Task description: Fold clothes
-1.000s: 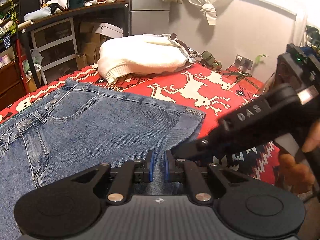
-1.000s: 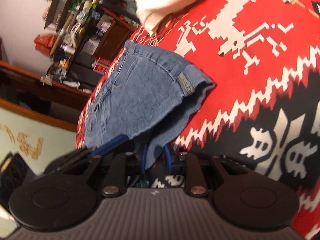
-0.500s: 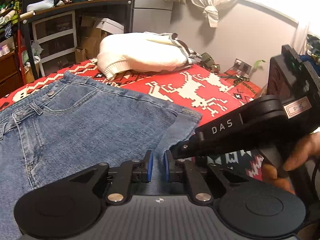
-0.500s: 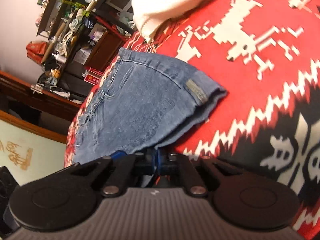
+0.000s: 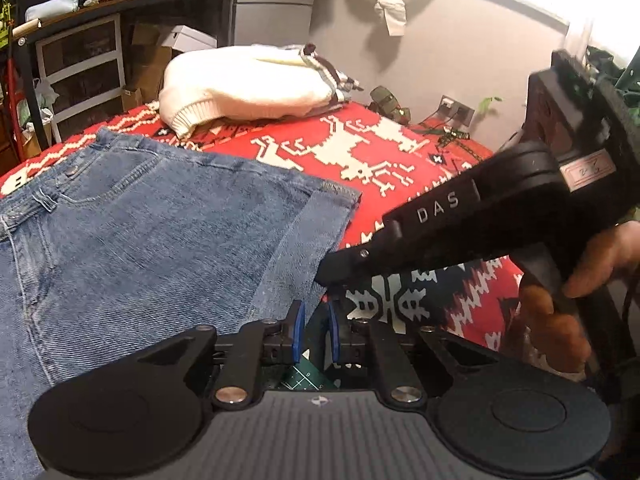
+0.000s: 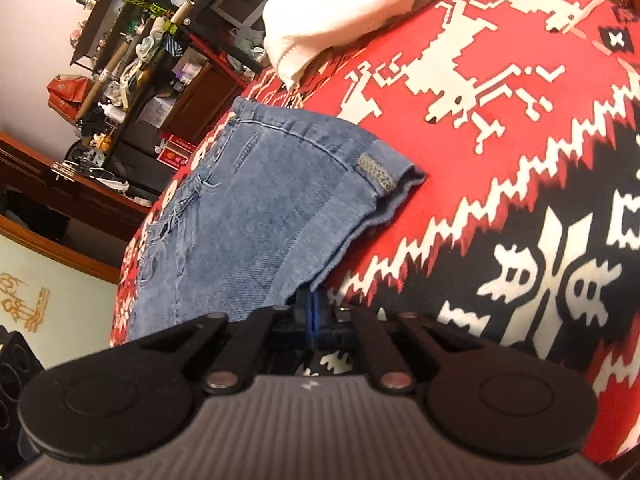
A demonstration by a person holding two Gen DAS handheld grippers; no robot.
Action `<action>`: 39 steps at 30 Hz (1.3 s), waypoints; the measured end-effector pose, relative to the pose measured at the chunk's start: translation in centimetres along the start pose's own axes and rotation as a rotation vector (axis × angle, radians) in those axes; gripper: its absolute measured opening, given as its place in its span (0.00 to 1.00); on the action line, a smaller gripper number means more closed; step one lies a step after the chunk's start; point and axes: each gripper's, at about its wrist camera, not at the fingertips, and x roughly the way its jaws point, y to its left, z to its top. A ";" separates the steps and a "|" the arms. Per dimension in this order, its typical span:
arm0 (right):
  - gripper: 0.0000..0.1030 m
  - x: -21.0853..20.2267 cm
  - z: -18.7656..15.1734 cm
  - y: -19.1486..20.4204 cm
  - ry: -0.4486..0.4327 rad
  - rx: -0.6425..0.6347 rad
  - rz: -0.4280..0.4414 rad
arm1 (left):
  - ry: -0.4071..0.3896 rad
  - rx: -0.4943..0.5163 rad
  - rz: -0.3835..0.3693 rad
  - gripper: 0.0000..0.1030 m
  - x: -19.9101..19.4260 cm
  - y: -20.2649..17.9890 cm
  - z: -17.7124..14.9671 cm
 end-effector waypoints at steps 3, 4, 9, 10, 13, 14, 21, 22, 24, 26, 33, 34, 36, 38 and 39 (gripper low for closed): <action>0.00 -0.7 0.1 -0.1 -0.004 -0.009 -0.013 | -0.019 -0.005 0.002 0.17 -1.0 0.3 0.0; 0.00 -0.9 0.1 -0.2 -0.005 -0.010 -0.018 | -0.024 -0.006 0.009 0.17 -1.3 0.5 0.0; 0.00 -2.9 0.4 0.1 -0.047 -0.083 -0.057 | -0.029 -0.060 0.043 0.17 -1.9 2.2 -0.2; 0.00 -3.3 0.6 0.6 -0.066 -0.135 -0.076 | -0.029 -0.098 0.040 0.16 -1.8 2.8 -0.3; 0.01 -3.6 0.9 2.2 -0.115 -0.310 -0.135 | -0.029 -0.188 0.026 0.16 -1.5 4.0 -0.8; 0.04 -3.3 0.8 2.4 -0.110 -0.344 -0.140 | -0.025 -0.203 0.026 0.16 -1.4 4.2 -1.0; 0.09 -1.2 0.2 3.9 -0.073 -0.586 -0.175 | -0.016 -0.269 0.030 0.17 -2.0 5.4 -2.7; 0.06 -0.9 0.1 4.1 -0.067 -0.621 -0.180 | -0.017 -0.279 0.030 0.17 -2.3 5.6 -3.0; 0.06 -1.1 0.0 3.9 -0.069 -0.638 -0.185 | -0.022 -0.290 0.033 0.17 -3.0 5.9 -3.7; 0.04 -1.6 -0.1 3.5 -0.074 -0.643 -0.188 | -0.026 -0.300 0.041 0.18 -3.6 6.1 -4.4; 0.11 -2.8 -1.5 4.7 -0.103 -0.698 -0.196 | -0.028 -0.329 0.068 0.23 -4.2 6.1 -4.7; 0.11 -2.9 -1.8 5.4 -0.106 -0.713 -0.164 | -0.028 -0.322 0.067 0.25 -4.1 5.9 -4.6; 0.11 -2.8 -2.5 6.3 -0.082 -0.724 -0.112 | -0.027 -0.306 0.064 0.25 -4.1 5.6 -4.4; 0.11 -2.5 -3.2 7.2 -0.052 -0.731 -0.063 | -0.024 -0.288 0.064 0.25 -4.0 5.4 -4.3; 0.11 -2.3 -3.5 7.5 -0.038 -0.741 -0.053 | -0.021 -0.286 0.069 0.25 -4.1 5.4 -4.4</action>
